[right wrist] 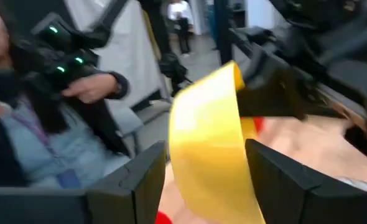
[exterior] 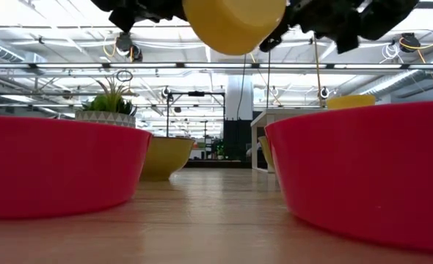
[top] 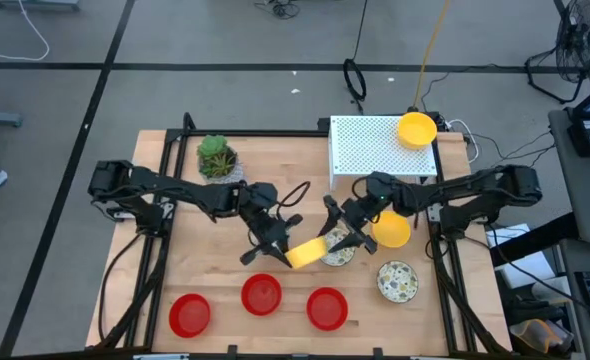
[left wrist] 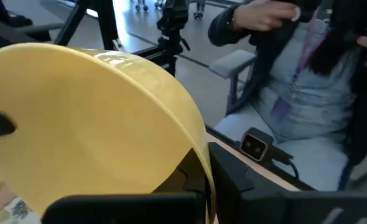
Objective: Pick & Place Mini bowls
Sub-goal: Stack the yellow bowl on the yellow bowls on the shelf
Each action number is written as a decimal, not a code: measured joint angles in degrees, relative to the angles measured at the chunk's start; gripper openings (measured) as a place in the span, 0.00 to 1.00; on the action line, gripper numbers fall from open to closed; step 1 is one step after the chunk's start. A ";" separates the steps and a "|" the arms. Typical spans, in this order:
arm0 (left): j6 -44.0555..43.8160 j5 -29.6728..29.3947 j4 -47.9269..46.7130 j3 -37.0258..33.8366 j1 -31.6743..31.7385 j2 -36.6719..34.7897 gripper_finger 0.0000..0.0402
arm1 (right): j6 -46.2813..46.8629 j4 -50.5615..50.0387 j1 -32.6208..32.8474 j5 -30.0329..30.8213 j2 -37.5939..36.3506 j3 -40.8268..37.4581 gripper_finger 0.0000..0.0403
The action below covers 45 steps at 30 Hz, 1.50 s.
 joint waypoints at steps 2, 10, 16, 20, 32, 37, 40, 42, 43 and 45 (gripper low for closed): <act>0.08 0.39 0.05 0.58 0.34 0.00 0.01 | 0.85 1.40 0.00 -3.21 1.57 0.68 0.50; 1.99 3.49 -0.46 0.62 1.01 -0.03 0.03 | 0.39 3.20 0.96 -11.16 5.93 3.00 0.41; 3.47 3.53 -1.16 0.60 1.02 0.02 0.02 | -0.24 4.66 0.99 -11.51 6.56 2.99 0.23; 3.33 2.58 -0.58 0.58 1.12 -0.01 0.09 | -0.16 4.35 1.15 -13.14 6.42 2.99 0.06; -0.59 -8.19 0.34 0.60 -1.48 -0.09 0.41 | 1.65 2.78 1.02 -13.09 6.44 2.83 0.00; -3.54 -14.59 0.45 0.58 -2.51 -0.14 0.58 | 5.05 2.63 -0.31 -12.85 6.44 2.83 0.00; -7.16 -21.07 1.65 0.60 -3.01 -0.14 0.67 | 8.55 2.60 -2.09 -12.58 6.44 2.83 0.00; -9.73 -25.99 2.29 0.60 -3.28 -0.14 0.72 | 11.22 1.64 -3.36 -12.63 6.40 2.83 0.00; -10.48 -28.55 2.28 0.60 -3.36 -0.14 0.74 | 12.60 0.62 -4.02 -12.70 6.40 2.83 0.00; -10.85 -34.22 1.81 0.58 -3.36 -0.56 0.77 | 14.83 -2.05 -5.22 -12.75 6.40 2.83 0.00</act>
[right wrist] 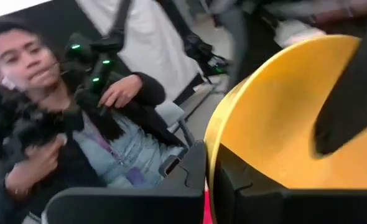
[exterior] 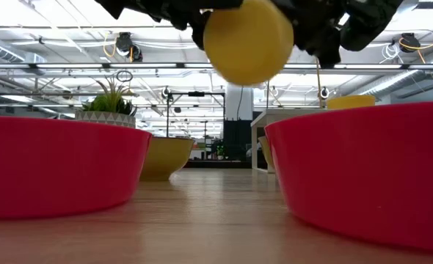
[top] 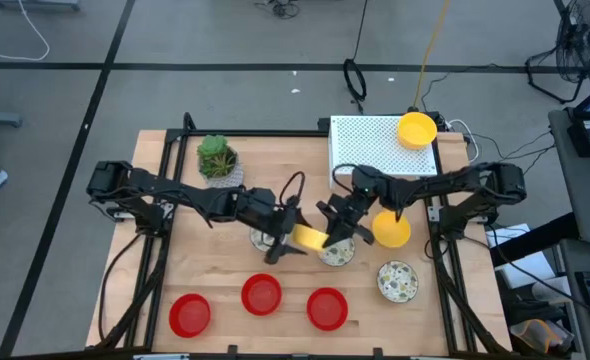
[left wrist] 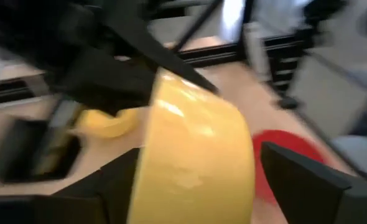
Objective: Pick & Place Mini bowls
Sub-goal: Stack the yellow bowl on the yellow bowls on the shelf
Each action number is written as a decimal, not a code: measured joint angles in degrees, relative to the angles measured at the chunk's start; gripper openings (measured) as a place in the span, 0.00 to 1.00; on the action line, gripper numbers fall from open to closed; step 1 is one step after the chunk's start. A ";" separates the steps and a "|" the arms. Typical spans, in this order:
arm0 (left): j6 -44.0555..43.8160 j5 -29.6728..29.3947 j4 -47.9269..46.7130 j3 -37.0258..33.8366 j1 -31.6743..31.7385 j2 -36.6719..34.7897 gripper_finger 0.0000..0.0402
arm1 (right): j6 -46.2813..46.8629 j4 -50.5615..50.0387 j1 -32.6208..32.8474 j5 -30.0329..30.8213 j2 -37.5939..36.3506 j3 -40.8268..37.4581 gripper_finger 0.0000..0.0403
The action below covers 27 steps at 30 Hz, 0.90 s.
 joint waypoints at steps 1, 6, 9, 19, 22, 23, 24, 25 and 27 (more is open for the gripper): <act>-0.02 -2.60 -0.16 0.00 0.00 -0.22 0.79 | 0.74 -1.66 -0.41 0.17 0.00 0.00 0.00; -0.24 -10.23 -0.26 -0.05 0.68 -1.40 0.82 | 0.63 -11.27 -1.85 2.98 -1.18 0.00 0.00; -2.28 -11.11 -0.17 0.02 1.21 -1.92 0.82 | -4.80 -18.67 -2.14 9.40 -4.46 0.00 0.00; -5.66 -12.44 -0.22 0.06 2.41 -3.79 0.74 | -16.96 -38.19 -2.12 33.18 -23.88 0.00 0.00; -5.77 -12.65 -1.00 -0.07 2.59 -4.37 0.73 | -19.64 -41.99 -2.12 43.20 -29.61 0.00 0.00; -5.76 -12.70 -0.69 -0.05 2.66 -4.46 0.72 | -20.35 -43.09 -2.12 47.70 -31.27 0.00 0.00; -5.77 -12.72 -0.70 -0.05 2.70 -4.51 0.72 | -20.87 -44.28 -2.12 52.58 -32.85 0.00 0.00; -5.77 -12.72 -0.73 -0.05 2.76 -4.51 0.71 | -21.54 -45.53 -2.12 57.78 -34.24 0.00 0.00; -5.76 -12.74 -1.22 -0.05 2.76 -4.44 0.70 | -23.70 -48.17 -2.45 69.04 -36.42 0.07 0.00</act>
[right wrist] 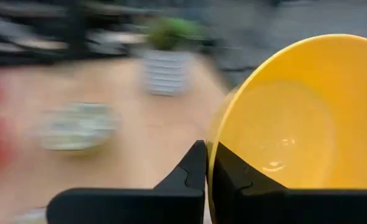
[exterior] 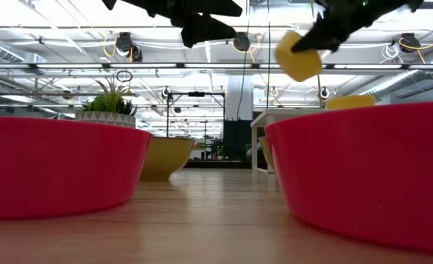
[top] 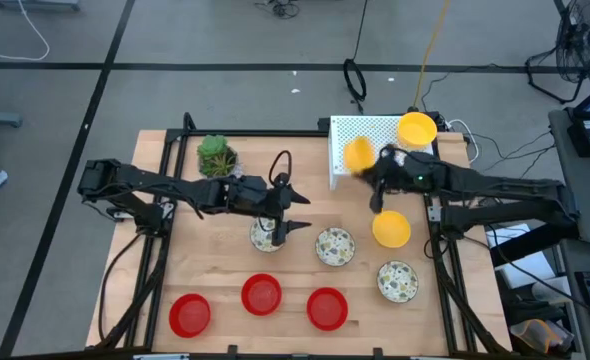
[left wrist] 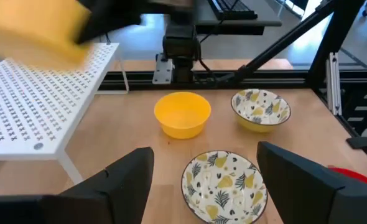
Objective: Pick & Place Mini bowls
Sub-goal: Stack the yellow bowl on the yellow bowls on the shelf
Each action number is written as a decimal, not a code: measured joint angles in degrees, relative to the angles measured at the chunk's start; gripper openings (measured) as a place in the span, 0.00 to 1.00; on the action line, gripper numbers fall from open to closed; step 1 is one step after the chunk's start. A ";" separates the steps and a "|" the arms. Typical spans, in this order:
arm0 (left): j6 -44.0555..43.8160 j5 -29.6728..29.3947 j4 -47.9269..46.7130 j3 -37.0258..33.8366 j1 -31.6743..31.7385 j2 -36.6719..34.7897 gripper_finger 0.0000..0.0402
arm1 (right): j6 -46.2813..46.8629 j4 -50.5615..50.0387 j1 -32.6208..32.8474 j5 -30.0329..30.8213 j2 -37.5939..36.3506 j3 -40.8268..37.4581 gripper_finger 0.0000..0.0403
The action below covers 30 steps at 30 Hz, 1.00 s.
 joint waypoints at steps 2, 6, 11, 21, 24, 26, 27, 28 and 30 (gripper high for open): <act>-0.02 0.00 0.04 0.00 0.00 0.02 0.70 | -2.03 -4.97 -1.09 10.16 -1.05 1.15 0.00; 0.00 -1.37 -1.32 0.02 0.00 0.02 0.69 | -2.58 -14.91 -5.55 24.02 -0.13 6.76 0.00; -0.02 -3.47 -2.90 0.02 0.00 0.02 0.70 | 0.34 -25.19 -14.66 25.31 4.03 14.16 0.00; -0.37 -3.92 -7.80 0.02 -0.02 0.03 0.65 | 3.48 -35.65 -31.67 13.16 13.63 20.67 0.00; -0.38 -3.92 -9.14 0.02 -0.02 0.04 0.64 | 3.28 -35.76 -33.92 11.61 15.43 20.67 0.00; -0.37 -3.92 -9.71 0.02 -0.02 0.04 0.63 | 3.26 -36.04 -34.91 11.60 16.32 20.67 0.00; -0.37 -3.92 -9.85 0.02 -0.02 0.04 0.62 | 3.23 -36.28 -35.25 11.61 16.65 20.67 0.00; -0.37 -3.92 -9.96 0.02 -0.02 0.04 0.62 | 3.25 -36.42 -35.43 11.61 16.90 20.67 0.00; -0.27 -3.92 -10.01 0.02 -0.02 0.04 0.62 | 3.81 -37.04 -35.69 11.55 17.12 20.67 0.00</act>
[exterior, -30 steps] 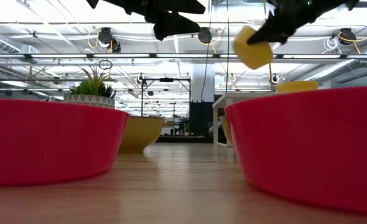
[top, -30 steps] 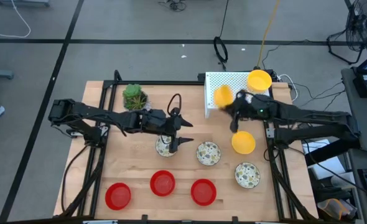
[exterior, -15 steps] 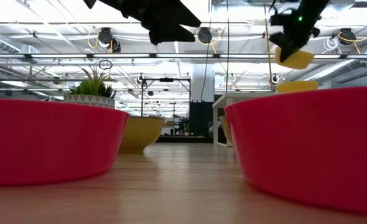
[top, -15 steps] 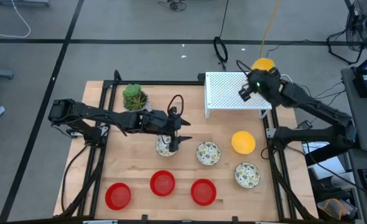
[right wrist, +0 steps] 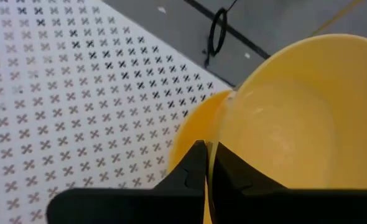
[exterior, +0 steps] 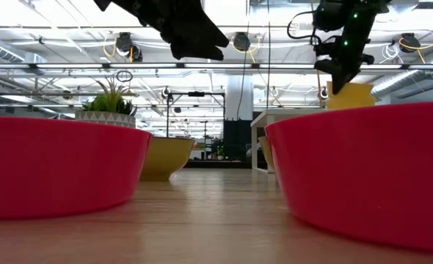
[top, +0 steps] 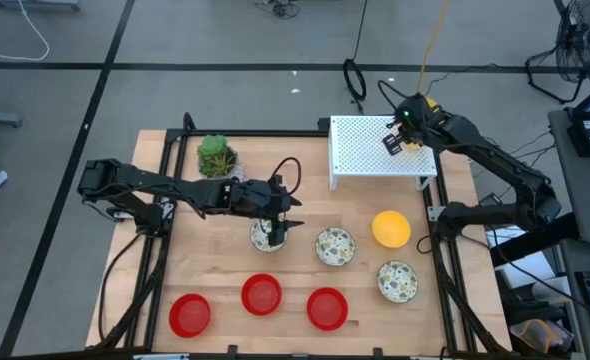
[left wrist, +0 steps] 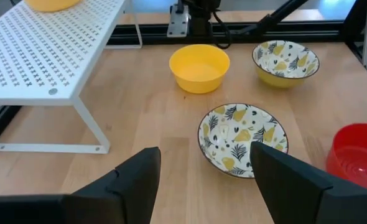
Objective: Pick & Place Mini bowls
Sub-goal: Stack the yellow bowl on the yellow bowls on the shelf
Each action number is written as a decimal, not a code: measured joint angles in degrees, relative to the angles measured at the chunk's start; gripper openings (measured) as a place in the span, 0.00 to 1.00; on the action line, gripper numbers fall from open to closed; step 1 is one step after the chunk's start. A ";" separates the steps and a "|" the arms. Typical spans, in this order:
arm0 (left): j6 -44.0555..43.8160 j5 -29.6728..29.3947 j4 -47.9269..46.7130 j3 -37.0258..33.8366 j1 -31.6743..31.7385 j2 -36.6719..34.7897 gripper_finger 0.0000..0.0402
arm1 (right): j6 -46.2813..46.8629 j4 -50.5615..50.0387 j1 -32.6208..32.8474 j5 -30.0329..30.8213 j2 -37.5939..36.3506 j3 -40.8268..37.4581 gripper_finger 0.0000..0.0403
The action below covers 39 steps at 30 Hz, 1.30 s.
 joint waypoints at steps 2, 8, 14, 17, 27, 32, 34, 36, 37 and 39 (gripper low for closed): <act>0.12 -0.02 -0.05 0.00 0.00 0.00 0.62 | 0.70 -1.00 -0.02 -0.27 0.00 0.00 0.00; 0.29 -0.01 -0.07 0.00 0.00 0.00 0.63 | 1.76 -2.39 0.00 -2.99 -0.09 0.00 0.00; 0.31 -0.02 -0.04 0.00 0.00 0.02 0.64 | 1.84 -2.64 0.02 -2.96 -0.09 0.00 0.01; 0.31 -0.02 -0.07 0.00 0.00 0.02 0.64 | 1.84 -3.04 0.02 -2.98 -0.09 0.00 0.04; 0.31 -0.02 -0.07 0.00 0.00 0.02 0.64 | 0.45 -3.17 0.02 -2.86 -1.33 0.00 0.22; 0.34 -0.02 -0.09 0.00 0.00 0.04 0.64 | 0.20 -1.57 0.60 -2.81 -5.29 0.00 0.28; 0.34 -0.02 -0.09 0.00 0.00 0.04 0.64 | 1.63 -1.32 1.75 -3.06 -7.30 0.00 0.29; 0.37 -0.02 -0.09 0.00 0.00 0.04 0.64 | 3.36 -1.26 3.36 -6.28 -9.00 -0.01 0.28; 0.40 -0.02 -0.09 0.00 0.00 0.04 0.64 | 3.82 -1.20 4.28 -8.98 -9.72 -0.14 0.28; 0.40 -0.02 -0.10 0.00 0.00 0.04 0.64 | 4.33 -0.65 6.38 -15.73 -11.26 -1.29 0.26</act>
